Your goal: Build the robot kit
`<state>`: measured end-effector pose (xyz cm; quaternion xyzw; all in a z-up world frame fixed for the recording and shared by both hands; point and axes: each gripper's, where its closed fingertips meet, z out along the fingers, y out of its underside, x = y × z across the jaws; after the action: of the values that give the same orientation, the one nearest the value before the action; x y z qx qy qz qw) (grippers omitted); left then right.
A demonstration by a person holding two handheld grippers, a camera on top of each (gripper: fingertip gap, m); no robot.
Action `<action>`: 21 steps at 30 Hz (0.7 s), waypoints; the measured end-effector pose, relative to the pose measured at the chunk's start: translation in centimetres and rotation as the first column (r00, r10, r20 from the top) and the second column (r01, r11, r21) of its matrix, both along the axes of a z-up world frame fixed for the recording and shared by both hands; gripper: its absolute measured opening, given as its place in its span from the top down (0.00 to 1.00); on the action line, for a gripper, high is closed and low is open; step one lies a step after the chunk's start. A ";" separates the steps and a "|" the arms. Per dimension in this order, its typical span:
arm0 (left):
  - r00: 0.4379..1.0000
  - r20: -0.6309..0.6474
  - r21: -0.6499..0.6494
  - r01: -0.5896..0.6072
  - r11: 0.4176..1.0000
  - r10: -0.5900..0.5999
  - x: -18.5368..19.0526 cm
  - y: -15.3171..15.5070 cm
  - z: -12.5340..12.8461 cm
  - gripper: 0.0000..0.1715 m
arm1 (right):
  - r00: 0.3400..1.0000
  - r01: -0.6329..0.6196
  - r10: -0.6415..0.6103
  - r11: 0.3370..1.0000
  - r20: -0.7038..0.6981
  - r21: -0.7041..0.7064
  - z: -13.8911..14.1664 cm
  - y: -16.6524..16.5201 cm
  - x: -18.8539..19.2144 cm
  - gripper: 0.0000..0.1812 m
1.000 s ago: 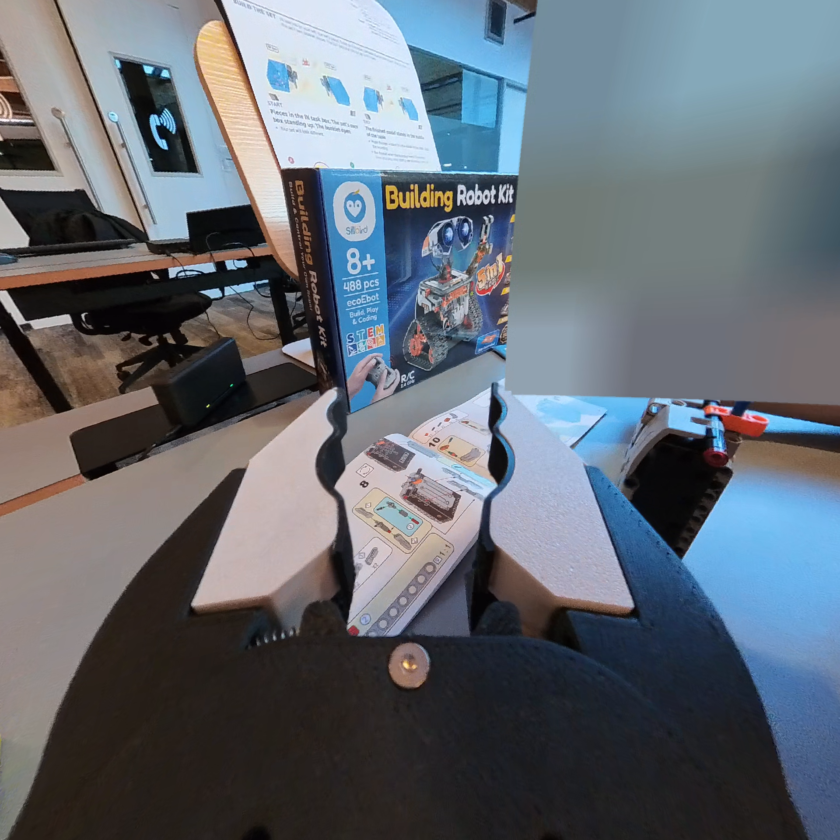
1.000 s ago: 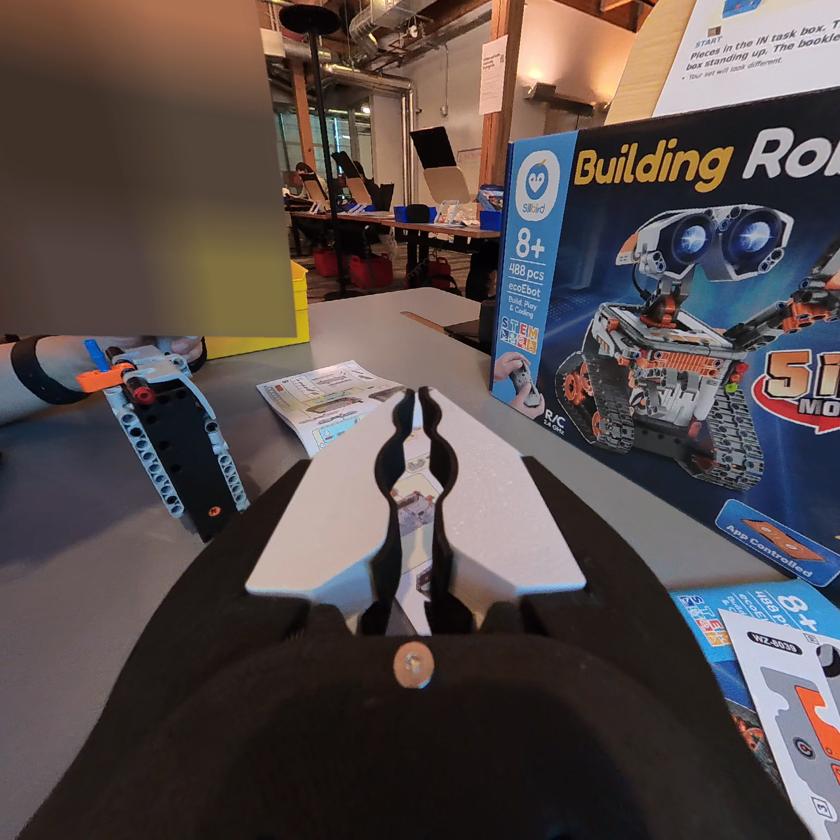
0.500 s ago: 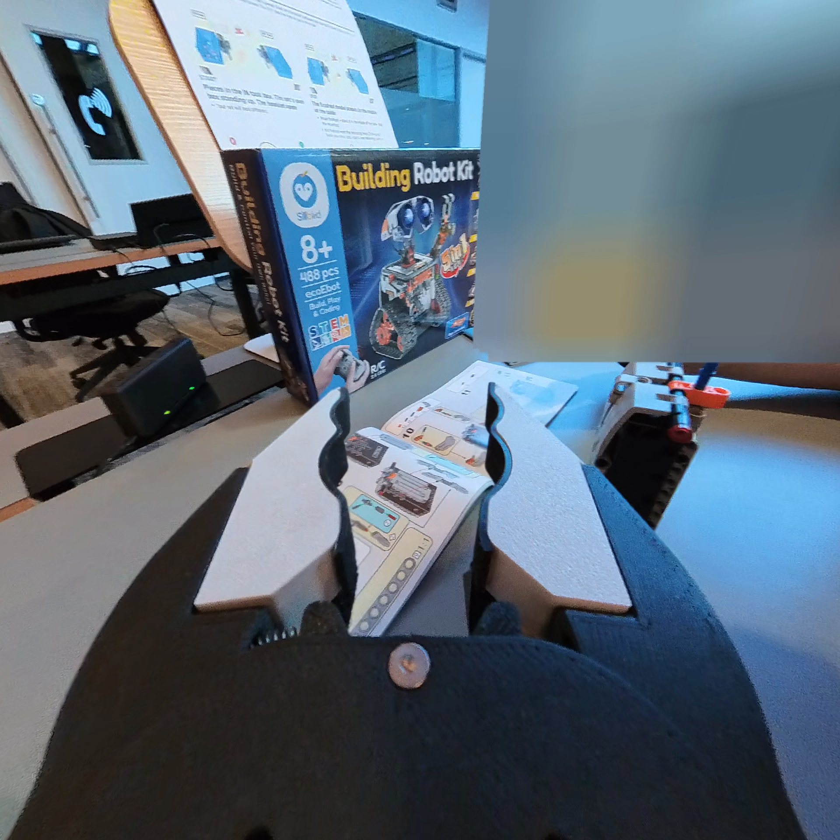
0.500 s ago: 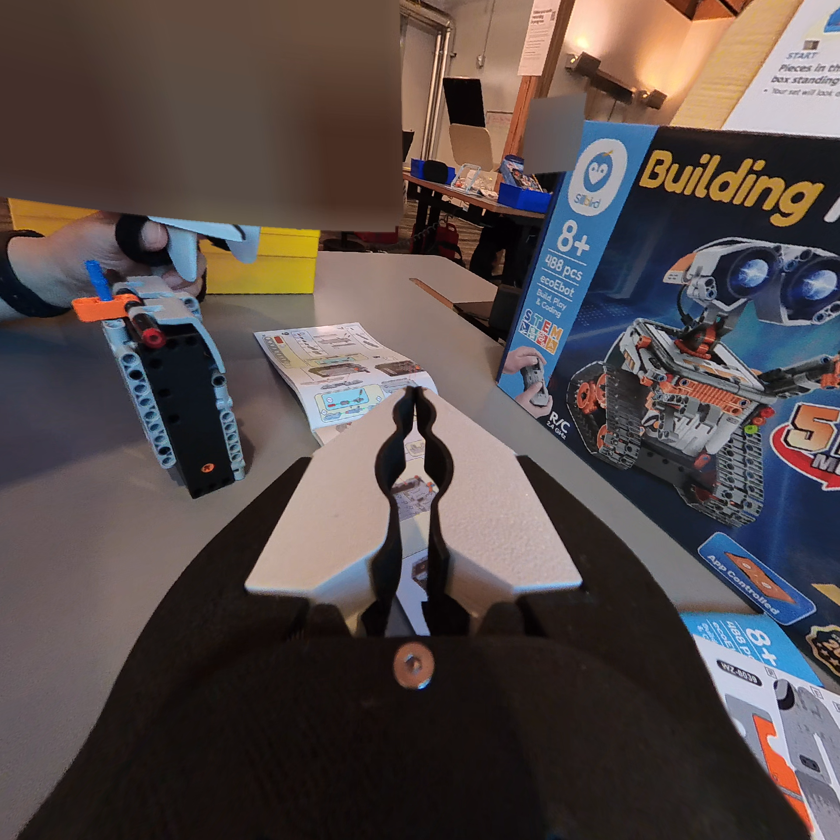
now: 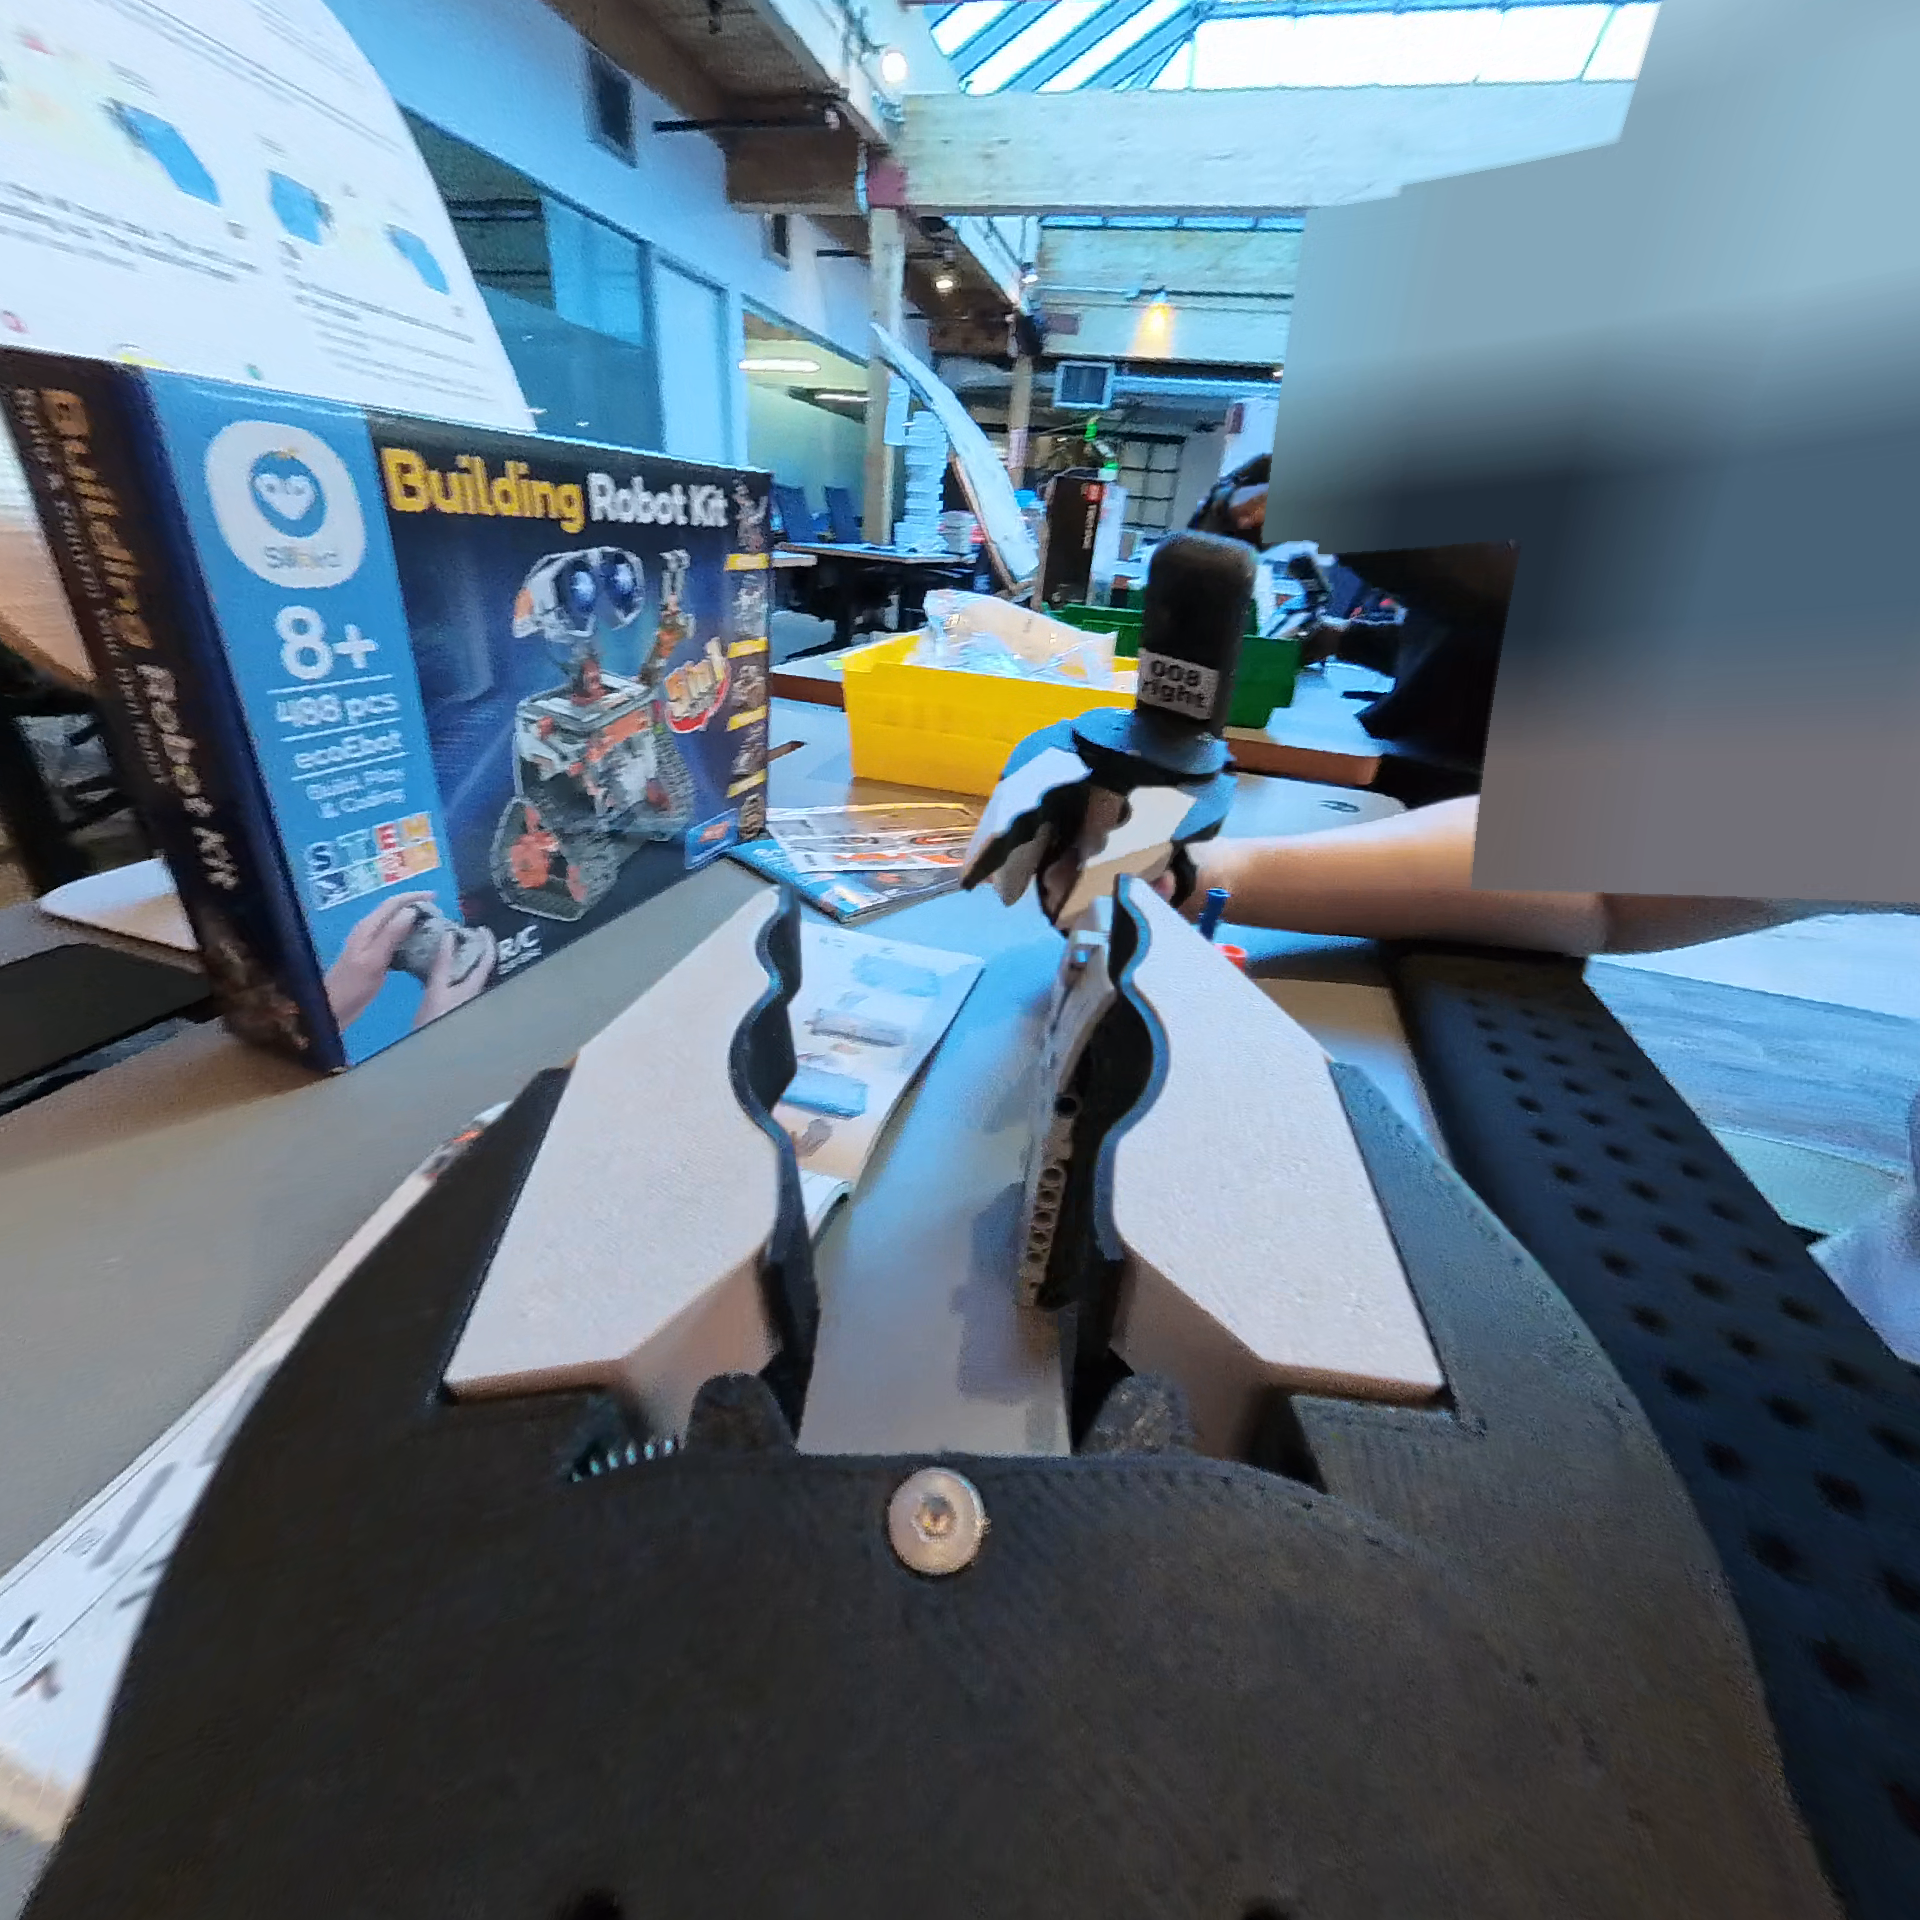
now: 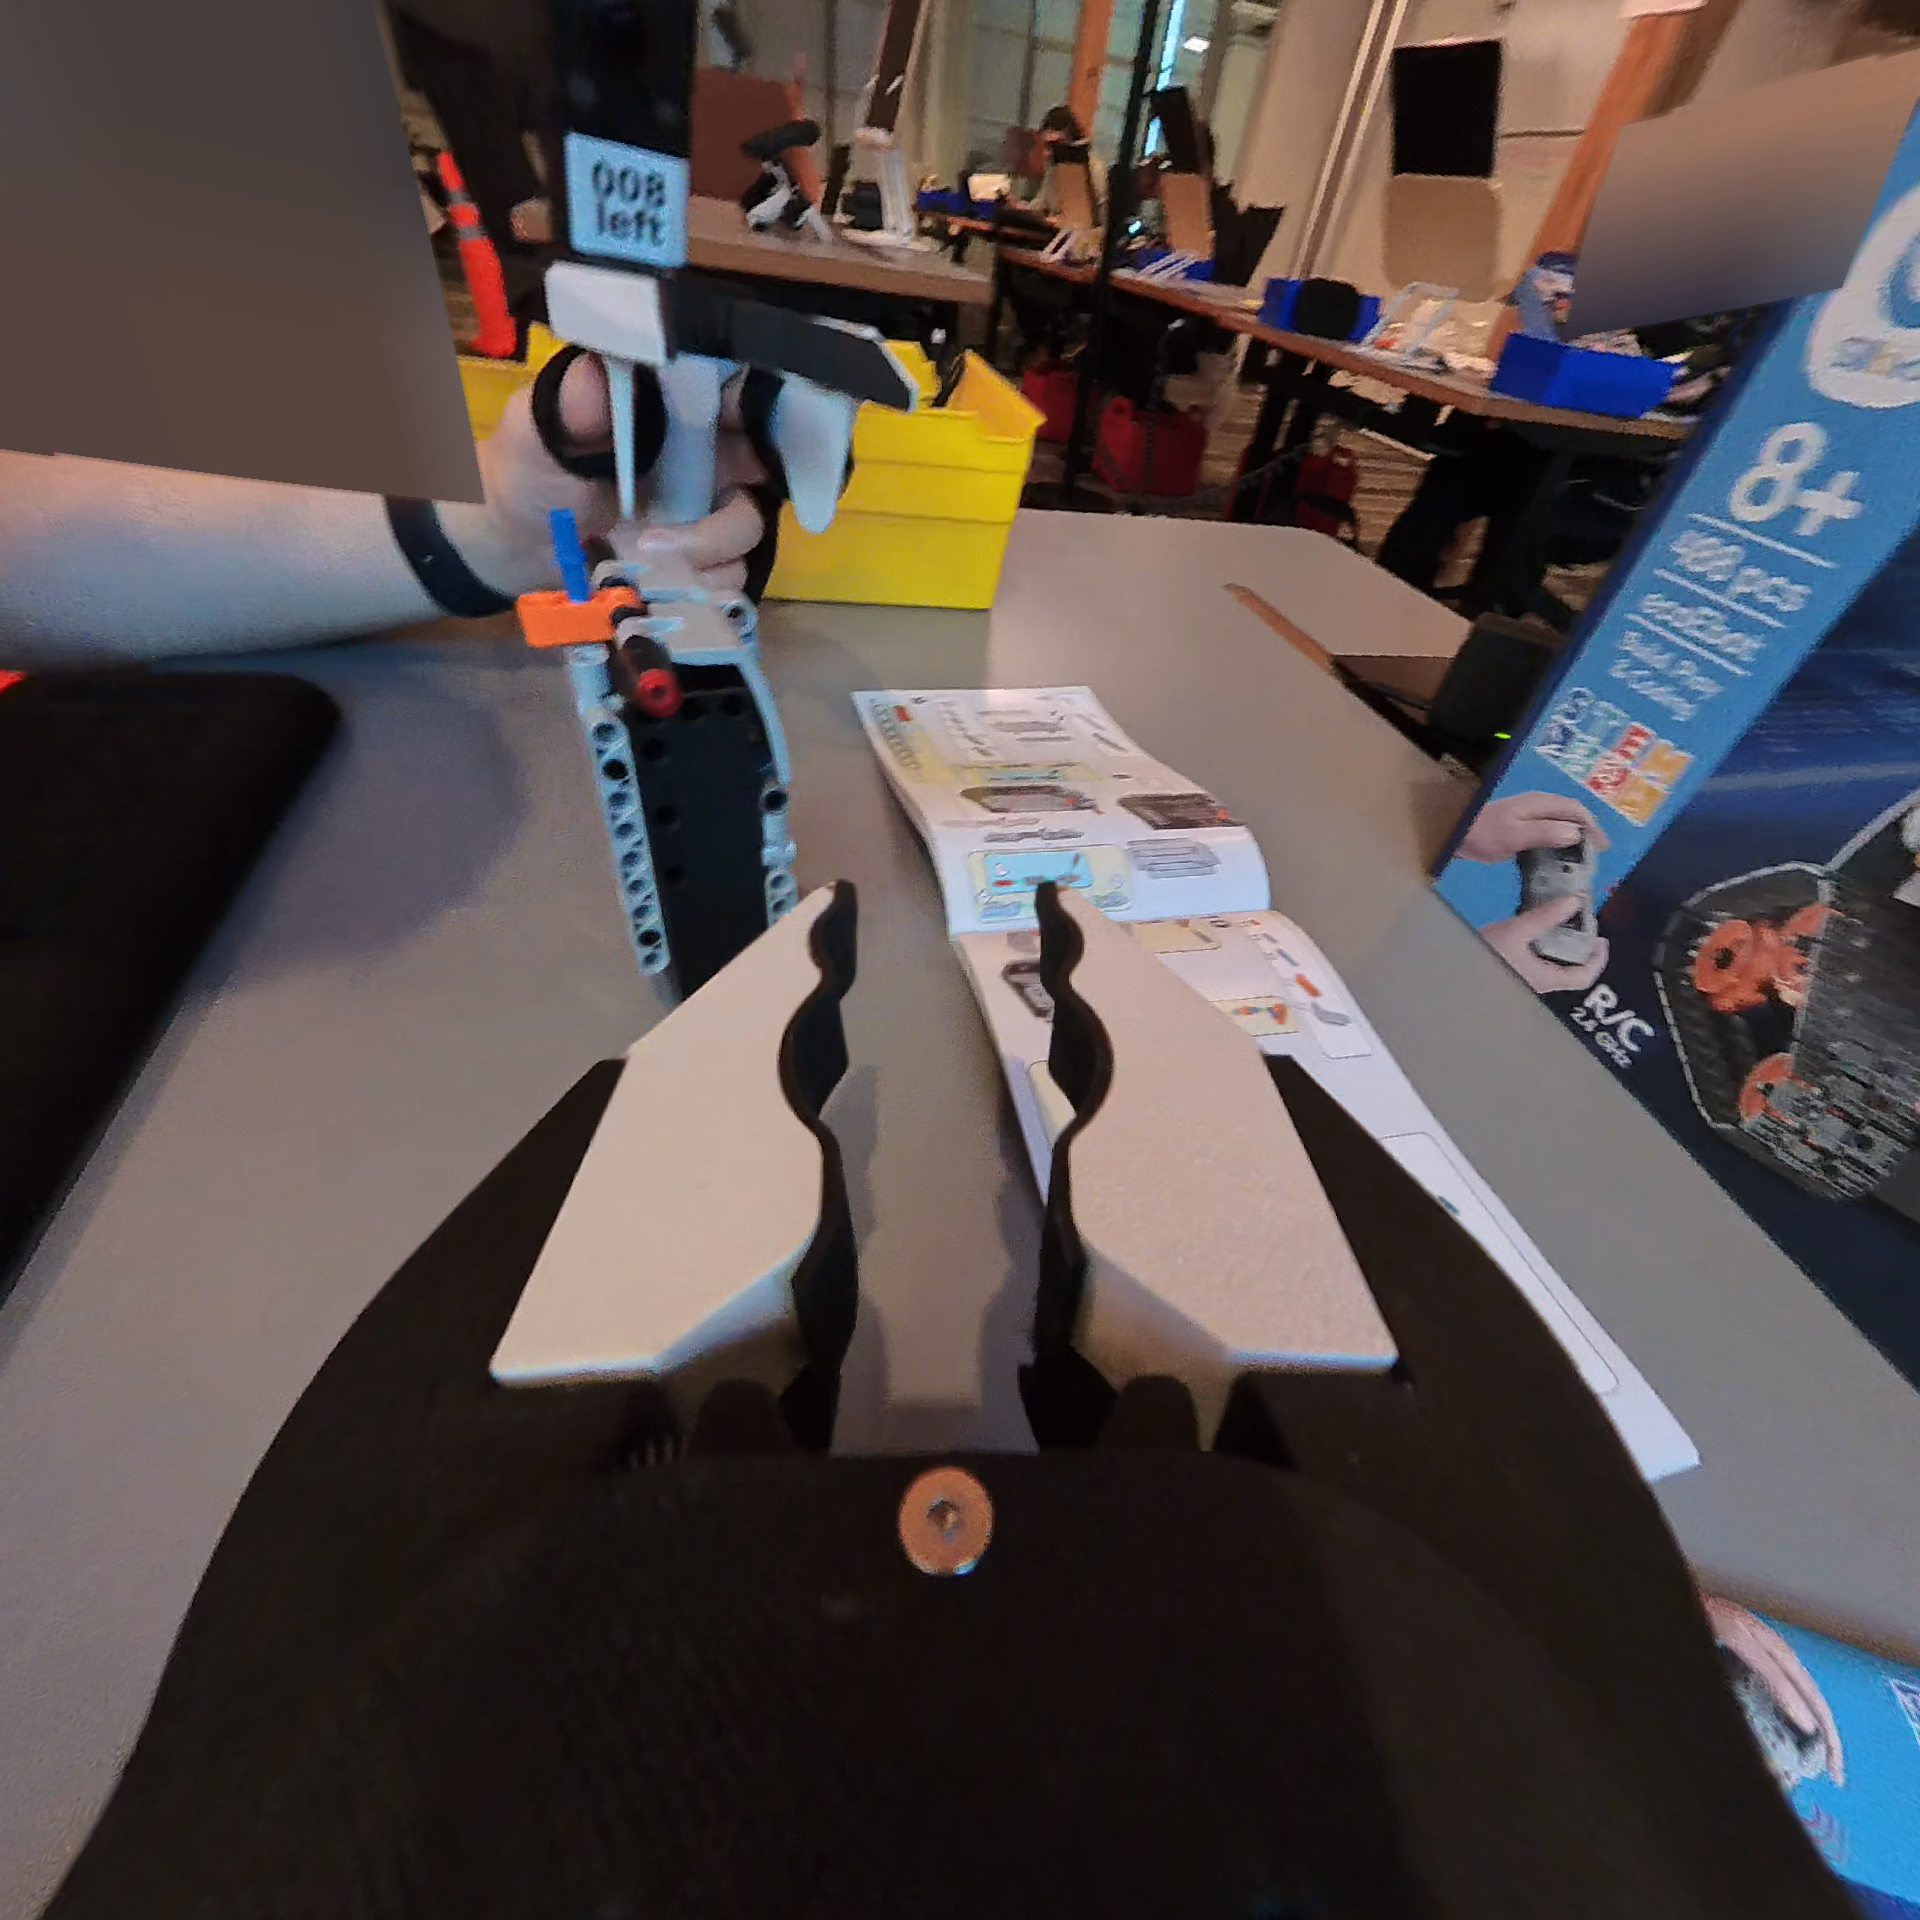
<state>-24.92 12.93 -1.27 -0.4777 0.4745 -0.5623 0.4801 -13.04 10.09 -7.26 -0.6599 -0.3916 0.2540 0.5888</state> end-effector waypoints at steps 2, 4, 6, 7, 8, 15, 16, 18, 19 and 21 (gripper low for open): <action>0.999 -0.007 0.021 0.034 0.999 -0.034 0.3 -0.8 -0.2 0.67 | 0.999 -0.025 0.025 1.000 0.038 -0.004 -0.5 -0.5 -0.5 0.78; 0.999 -0.005 0.043 0.038 0.998 -0.038 0.6 -1.3 -0.4 0.67 | 0.997 -0.013 0.013 1.000 0.072 -0.007 -0.9 -0.4 -0.6 0.74; 0.999 -0.005 0.039 0.044 0.998 -0.044 0.9 -1.4 -0.7 0.67 | 0.993 0.022 -0.022 1.000 0.112 0.006 -1.0 0.1 -0.3 0.71; 0.999 -0.008 0.030 0.050 0.998 -0.050 0.9 -1.3 -0.9 0.67 | 0.991 0.051 -0.053 0.999 0.120 0.019 -0.8 0.5 0.0 0.70; 0.998 -0.016 0.019 0.057 0.998 -0.057 1.0 -1.2 -1.2 0.67 | 0.990 0.070 -0.072 0.997 0.124 0.028 -0.6 0.9 0.3 0.69; 0.999 0.013 0.019 0.045 0.999 -0.045 0.1 -0.6 -0.6 0.67 | 0.988 0.145 -0.148 0.987 0.042 0.066 2.3 2.8 1.9 0.75; 0.999 0.025 0.028 0.037 0.999 -0.038 0.0 -0.6 -0.3 0.67 | 0.986 0.159 -0.163 0.984 0.039 0.076 2.5 3.1 2.2 0.75; 1.000 0.016 0.067 0.023 0.997 -0.025 0.0 -0.7 -0.3 0.67 | 0.981 0.186 -0.190 0.979 0.045 0.083 2.6 3.6 2.6 0.75; 1.000 0.003 0.090 0.017 0.996 -0.017 0.1 -0.8 -0.5 0.67 | 0.979 0.195 -0.199 0.978 0.052 0.073 2.4 3.7 2.8 0.74; 1.000 -0.013 0.126 0.010 0.992 -0.009 0.3 -1.1 -0.8 0.66 | 0.975 0.210 -0.214 0.976 0.055 0.065 2.3 3.9 2.9 0.73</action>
<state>-24.64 11.86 -2.05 -0.4478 0.5143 -0.5305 0.5036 -10.09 14.03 -5.00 -0.6880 -0.3441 0.1578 0.6192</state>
